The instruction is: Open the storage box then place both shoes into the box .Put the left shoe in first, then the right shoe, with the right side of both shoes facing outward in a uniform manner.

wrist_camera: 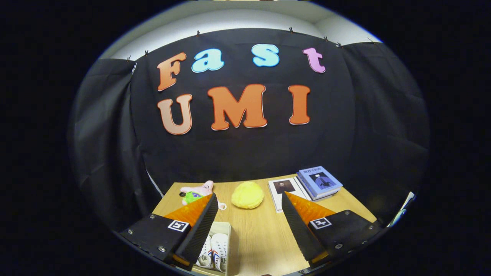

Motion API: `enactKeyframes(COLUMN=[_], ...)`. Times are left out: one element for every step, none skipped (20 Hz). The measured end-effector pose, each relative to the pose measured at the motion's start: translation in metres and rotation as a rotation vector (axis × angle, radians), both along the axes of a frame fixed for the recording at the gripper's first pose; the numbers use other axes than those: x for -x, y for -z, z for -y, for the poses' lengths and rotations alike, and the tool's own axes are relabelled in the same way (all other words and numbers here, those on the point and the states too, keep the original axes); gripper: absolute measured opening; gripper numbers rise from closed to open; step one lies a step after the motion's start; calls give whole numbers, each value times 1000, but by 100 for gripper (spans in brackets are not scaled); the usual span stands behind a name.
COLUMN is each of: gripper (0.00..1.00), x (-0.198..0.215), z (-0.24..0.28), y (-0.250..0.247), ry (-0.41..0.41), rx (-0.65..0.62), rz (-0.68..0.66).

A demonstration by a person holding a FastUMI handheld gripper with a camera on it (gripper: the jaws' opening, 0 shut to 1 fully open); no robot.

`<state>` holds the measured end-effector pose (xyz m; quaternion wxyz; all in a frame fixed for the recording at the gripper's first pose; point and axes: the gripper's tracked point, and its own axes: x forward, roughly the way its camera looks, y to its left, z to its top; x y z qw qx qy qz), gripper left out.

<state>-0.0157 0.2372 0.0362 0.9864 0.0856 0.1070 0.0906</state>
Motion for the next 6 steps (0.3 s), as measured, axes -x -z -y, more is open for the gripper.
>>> enactKeyframes(gripper=[99,99,99,99,99,99], x=[1,3,0,1,2,3], z=[9,20,32,42,50,60], y=[-9,-17,-23,-31,-38,-41], ry=[9,21,35,48,60,73], rx=[4,7,8,3,-3,-11], rz=[22,43,63,81,98,110])
